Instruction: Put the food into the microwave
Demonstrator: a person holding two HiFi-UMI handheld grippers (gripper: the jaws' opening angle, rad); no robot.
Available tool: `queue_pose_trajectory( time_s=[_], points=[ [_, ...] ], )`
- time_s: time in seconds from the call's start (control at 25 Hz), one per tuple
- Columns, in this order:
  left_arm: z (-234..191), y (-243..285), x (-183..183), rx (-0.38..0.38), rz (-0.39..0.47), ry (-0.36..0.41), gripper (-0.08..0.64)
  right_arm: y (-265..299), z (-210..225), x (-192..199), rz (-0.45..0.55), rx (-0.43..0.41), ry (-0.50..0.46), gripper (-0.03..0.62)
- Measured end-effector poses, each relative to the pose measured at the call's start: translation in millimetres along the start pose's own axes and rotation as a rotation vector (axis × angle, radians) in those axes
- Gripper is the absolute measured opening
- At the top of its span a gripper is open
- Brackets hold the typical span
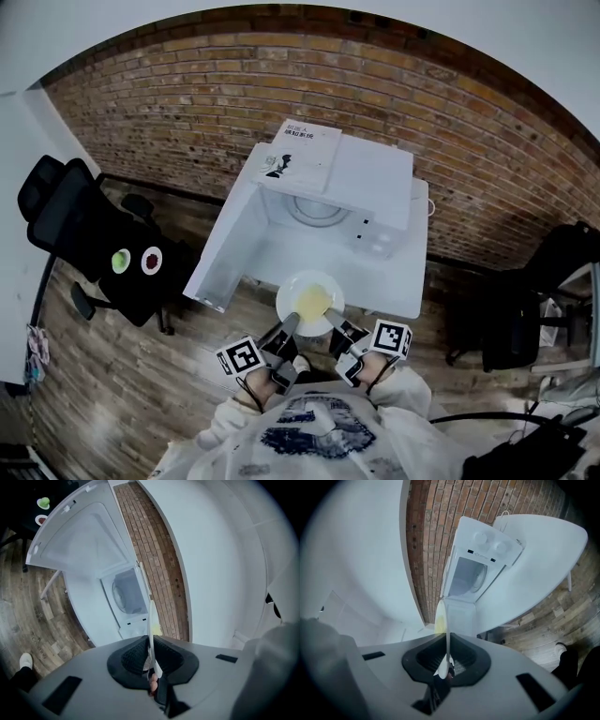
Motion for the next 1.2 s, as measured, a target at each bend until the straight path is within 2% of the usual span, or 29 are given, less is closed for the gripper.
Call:
queue_pose_trajectory(
  time_s=[0.08, 0.2, 0.32, 0.44, 0.48, 0.52, 0.6, 0.8, 0.92, 1.04, 1.2],
  points=[
    [1.6, 7.5, -9.7, 0.015, -0.013, -0.035, 0.04, 9.7, 2.6, -3.3, 0.014, 0.009, 0.026, 0.028],
    [-5.7, 16.3, -24.1, -0.03, -0.04, 0.022, 0.04, 17.6, 11.0, -9.8, 0.03, 0.019, 0.031, 0.028],
    [-11.1, 25.9, -28.9, -0.072, -0.056, 0.041, 0.04, 18.9, 19.3, -18.2, 0.04, 0.027, 0.033, 0.028],
    [-6.1, 40.3, -25.4, -0.028, -0.062, -0.036, 0.04, 20.0, 22.8, -24.9, 0.048, 0.031, 0.073, 0.028],
    [-5.6, 43.5, -25.6, -0.027, -0.061, -0.045, 0.04, 20.6, 25.4, -27.9, 0.047, 0.028, 0.062, 0.028],
    [-8.3, 44.5, -28.4, -0.054, -0.06, -0.018, 0.04, 21.2, 28.5, -31.1, 0.043, 0.028, 0.047, 0.028],
    [-13.7, 48.2, -32.7, -0.089, -0.052, 0.017, 0.04, 23.1, 35.1, -36.6, 0.029, 0.036, 0.041, 0.028],
    [-15.1, 74.1, -38.7, -0.085, -0.019, -0.012, 0.04, 33.4, 48.8, -57.9, -0.001, 0.024, 0.086, 0.028],
    [-10.9, 94.5, -42.4, -0.063, 0.004, -0.059, 0.04, 40.6, 58.0, -74.9, -0.019, 0.015, 0.098, 0.028],
    [-15.4, 111.4, -51.7, -0.108, 0.019, -0.012, 0.04, 47.2, 68.0, -92.9, -0.037, 0.009, 0.12, 0.028],
    [-16.2, 133.7, -58.1, -0.126, 0.035, -0.009, 0.04, 54.1, 80.6, -114.0, -0.06, -0.001, 0.117, 0.028]
  ],
)
Point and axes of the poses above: the fingertips, and each gripper's own axes: y forward along the fingers, z to its right, x out of its underside, the point moved 4 cm from there along -y, backward along the fingers, and after that the axes turned 15 degrees about -y, right-handed, at the moved point
